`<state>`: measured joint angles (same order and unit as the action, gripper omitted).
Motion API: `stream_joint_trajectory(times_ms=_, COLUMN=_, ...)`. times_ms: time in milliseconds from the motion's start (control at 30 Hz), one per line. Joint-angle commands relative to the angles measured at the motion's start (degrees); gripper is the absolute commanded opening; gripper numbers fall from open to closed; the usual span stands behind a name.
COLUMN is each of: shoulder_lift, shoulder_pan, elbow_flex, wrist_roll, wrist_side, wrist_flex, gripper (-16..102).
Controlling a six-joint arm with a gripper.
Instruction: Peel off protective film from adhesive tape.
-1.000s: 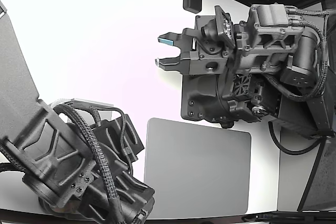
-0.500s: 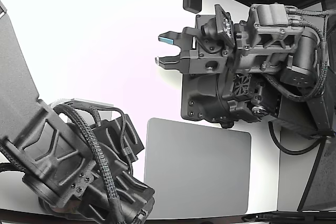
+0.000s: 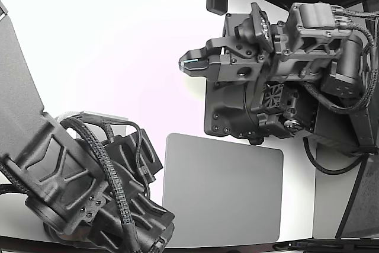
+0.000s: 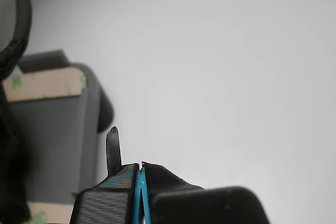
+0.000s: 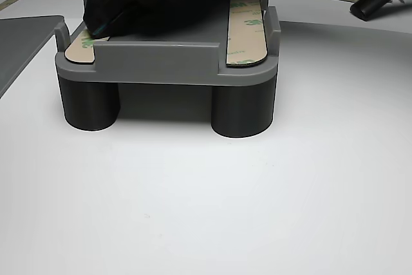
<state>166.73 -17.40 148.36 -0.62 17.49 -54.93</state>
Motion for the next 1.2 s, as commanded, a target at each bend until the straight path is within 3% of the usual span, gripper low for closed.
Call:
stream_joint_trajectory(times_ms=0, shoulder_lift=-1.2, shoulder_pan=-0.3, elbow_flex=-5.3, wrist_roll=-2.9, wrist_side=1.4, wrist_flex=0.7, gripper=-11)
stream_joint_trajectory(times_ms=133, shoulder_lift=-5.0, shoulder_pan=4.8, elbow_flex=-8.3, wrist_roll=-20.7, wrist_side=-2.0, wrist_flex=-0.6, gripper=-11)
stream_joint_trajectory(times_ms=333, shoulder_lift=-6.2, shoulder_pan=18.4, elbow_flex=-4.0, wrist_roll=-43.9, wrist_side=-17.4, wrist_flex=-1.8, gripper=-11)
stream_joint_trajectory(times_ms=467, shoulder_lift=-8.3, shoulder_pan=21.2, elbow_flex=-3.6, wrist_roll=-56.5, wrist_side=-21.0, wrist_flex=-3.5, gripper=-11)
stream_joint_trajectory(times_ms=633, shoulder_lift=-9.9, shoulder_pan=26.5, elbow_flex=0.9, wrist_roll=-72.3, wrist_side=-29.9, wrist_flex=1.8, gripper=-11)
stream_joint_trajectory(times_ms=767, shoulder_lift=-15.1, shoulder_pan=28.4, elbow_flex=3.0, wrist_roll=-77.5, wrist_side=-30.7, wrist_flex=9.2, gripper=-11)
stream_joint_trajectory(times_ms=933, shoulder_lift=-21.4, shoulder_pan=35.9, elbow_flex=2.1, wrist_roll=-80.5, wrist_side=-38.2, wrist_flex=14.3, gripper=-11)
stream_joint_trajectory(times_ms=1167, shoulder_lift=-24.3, shoulder_pan=37.8, elbow_flex=0.4, wrist_roll=-76.5, wrist_side=-40.4, wrist_flex=12.8, gripper=-11)
